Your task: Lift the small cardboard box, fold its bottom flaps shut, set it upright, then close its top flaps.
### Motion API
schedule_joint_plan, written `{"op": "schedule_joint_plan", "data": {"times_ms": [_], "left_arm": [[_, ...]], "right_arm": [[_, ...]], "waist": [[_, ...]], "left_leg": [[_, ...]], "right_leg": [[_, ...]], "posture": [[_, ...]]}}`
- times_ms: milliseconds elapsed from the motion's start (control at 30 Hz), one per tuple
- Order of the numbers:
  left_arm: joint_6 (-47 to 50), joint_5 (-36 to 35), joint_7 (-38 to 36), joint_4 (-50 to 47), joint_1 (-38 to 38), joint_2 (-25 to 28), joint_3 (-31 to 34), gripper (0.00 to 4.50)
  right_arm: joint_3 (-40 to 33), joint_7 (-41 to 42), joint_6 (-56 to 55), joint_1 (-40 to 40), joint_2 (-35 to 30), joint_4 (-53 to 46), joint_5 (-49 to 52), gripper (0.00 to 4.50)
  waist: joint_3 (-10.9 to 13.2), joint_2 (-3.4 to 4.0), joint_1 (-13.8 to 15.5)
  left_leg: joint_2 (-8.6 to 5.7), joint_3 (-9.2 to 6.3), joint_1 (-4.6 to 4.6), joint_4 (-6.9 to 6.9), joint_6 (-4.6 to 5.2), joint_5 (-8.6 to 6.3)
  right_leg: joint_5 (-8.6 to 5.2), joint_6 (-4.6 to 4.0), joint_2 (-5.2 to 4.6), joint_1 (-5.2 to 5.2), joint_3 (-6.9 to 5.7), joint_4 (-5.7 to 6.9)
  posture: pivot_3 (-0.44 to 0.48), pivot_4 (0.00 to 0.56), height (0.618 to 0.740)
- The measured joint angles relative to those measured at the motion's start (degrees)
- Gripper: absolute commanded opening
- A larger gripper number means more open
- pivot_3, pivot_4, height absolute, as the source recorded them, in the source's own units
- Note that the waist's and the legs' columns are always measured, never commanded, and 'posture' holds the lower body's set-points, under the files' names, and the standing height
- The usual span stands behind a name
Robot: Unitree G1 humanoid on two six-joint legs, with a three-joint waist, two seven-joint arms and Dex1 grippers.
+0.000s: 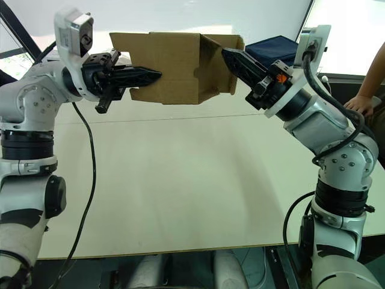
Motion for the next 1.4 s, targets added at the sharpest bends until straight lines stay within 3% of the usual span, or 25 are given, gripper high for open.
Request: {"op": "schedule_joint_plan", "data": {"times_ms": [333, 467, 633, 800, 1067, 1400], "left_arm": [[0.1, -1.1, 1.5, -0.9, 0.5, 0.4, 0.1, 0.00], [0.0, -1.1, 2.3, 1.0, 0.4, 0.5, 0.7, 0.00], [0.0, -1.1, 2.1, 1.1, 0.4, 0.5, 0.7, 0.00], [0.0, -1.2, 1.1, 1.0, 0.5, 0.5, 0.3, 0.00], [1.2, -2.4, 1.3, -0.9, 0.8, 0.4, 0.3, 0.00], [2.2, -4.0, 3.6, -1.3, 1.1, -1.5, 0.4, 0.00]], "right_arm": [[0.6, 2.4, 1.5, 0.5, -1.4, -1.0, 0.5, 0.02], [0.2, 4.8, 4.4, 4.6, -4.8, -3.1, 3.7, 0.02], [-2.3, 5.2, 5.1, 3.0, -6.1, -2.3, 8.6, 0.02], [-1.3, 5.3, 1.0, -2.2, -5.6, 2.7, 2.8, 0.02], [2.7, 7.9, -2.2, -3.8, -3.6, 6.6, -5.5, 0.02], [5.0, 9.1, -2.4, -4.2, 1.1, 6.0, -7.1, 0.02]], "waist": [[0.0, 0.00, 0.1], [0.0, 0.00, 0.1], [0.0, 0.00, 0.1], [0.0, 0.00, 0.0], [0.0, 0.01, 0.0], [0.0, 0.01, 0.1]], "left_leg": [[0.00, 0.00, -0.01, 0.00, 0.03, -0.01], [-0.01, 0.01, -0.01, 0.01, 0.08, -0.05], [0.00, 0.01, -0.01, 0.01, 0.08, -0.05], [0.00, 0.02, -0.01, -0.01, 0.07, -0.04], [0.00, 0.02, -0.01, -0.01, 0.01, 0.00], [0.00, 0.01, -0.02, 0.00, -0.03, 0.01]], "right_leg": [[0.00, 0.00, -0.01, 0.00, 0.00, -0.02], [0.00, 0.00, -0.02, 0.01, 0.00, -0.02], [0.00, 0.00, -0.01, 0.01, 0.00, -0.02], [0.00, 0.00, 0.01, 0.00, 0.00, -0.04], [0.00, 0.00, 0.00, 0.00, 0.00, -0.04], [0.00, 0.00, -0.01, -0.01, 0.00, -0.03]], "posture": [[0.000, 0.150, 0.740], [0.000, 0.150, 0.740], [0.000, 0.150, 0.740], [0.000, 0.150, 0.740], [0.000, 0.150, 0.740], [0.000, 0.150, 0.740]]}}
